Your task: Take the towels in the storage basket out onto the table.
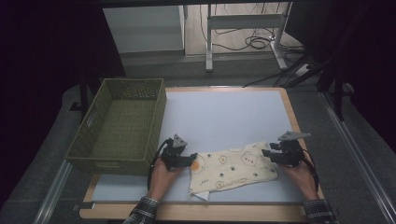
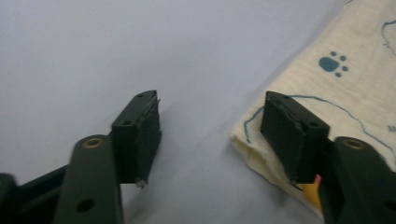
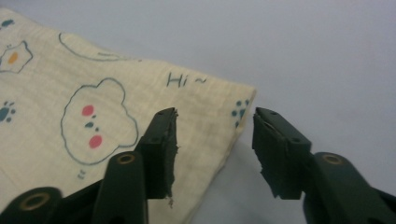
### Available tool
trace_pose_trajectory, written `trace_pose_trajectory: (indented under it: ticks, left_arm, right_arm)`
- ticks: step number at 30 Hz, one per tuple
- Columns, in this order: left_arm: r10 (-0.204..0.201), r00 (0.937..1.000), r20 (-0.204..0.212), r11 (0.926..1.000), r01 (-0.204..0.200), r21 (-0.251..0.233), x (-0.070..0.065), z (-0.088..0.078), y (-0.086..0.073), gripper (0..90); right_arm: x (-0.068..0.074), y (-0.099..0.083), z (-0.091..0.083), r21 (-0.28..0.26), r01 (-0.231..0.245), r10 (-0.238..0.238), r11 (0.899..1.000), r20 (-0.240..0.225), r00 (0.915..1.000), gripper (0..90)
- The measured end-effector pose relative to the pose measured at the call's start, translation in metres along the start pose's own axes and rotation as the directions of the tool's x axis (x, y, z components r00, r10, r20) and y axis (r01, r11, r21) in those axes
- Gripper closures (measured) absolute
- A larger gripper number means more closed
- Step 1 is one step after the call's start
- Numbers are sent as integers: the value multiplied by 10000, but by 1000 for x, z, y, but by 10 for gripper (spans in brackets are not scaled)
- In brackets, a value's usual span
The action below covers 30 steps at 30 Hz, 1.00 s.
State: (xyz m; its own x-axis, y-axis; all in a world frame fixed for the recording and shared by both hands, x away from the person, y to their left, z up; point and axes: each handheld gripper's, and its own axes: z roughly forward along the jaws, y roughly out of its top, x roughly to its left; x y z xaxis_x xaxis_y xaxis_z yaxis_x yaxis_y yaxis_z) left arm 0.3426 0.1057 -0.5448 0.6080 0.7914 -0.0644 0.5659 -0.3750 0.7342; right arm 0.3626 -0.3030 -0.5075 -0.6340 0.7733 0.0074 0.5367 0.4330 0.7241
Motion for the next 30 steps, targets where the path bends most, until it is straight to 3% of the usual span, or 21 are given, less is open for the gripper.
trace_pose_trajectory:
  ticks: [9, 16, 22, 30]
  left_arm:
    - [2, 10000, 59, 10000, -2, -53, 0, 1, -1, 329]
    - [60, 9999, 83, 10000, -60, -31, 0, 1, -1, 324]
    - [94, 9999, 90, 10000, -94, -24, 0, 1, -1, 319]
    - [104, 9999, 101, 9999, -104, -27, 0, 1, -1, 318]
  right_arm:
    - [20, -8, -10, 239, 85, -83, 9997, -64, 9999, 401]
    - [39, -9, -9, 409, 86, -49, 9991, -916, 9958, 382]
    - [62, -6, -3, 286, 424, -385, 9987, -1232, 9916, 384]
    - [89, 2, 6, 277, 726, -658, 9970, -1974, 9781, 424]
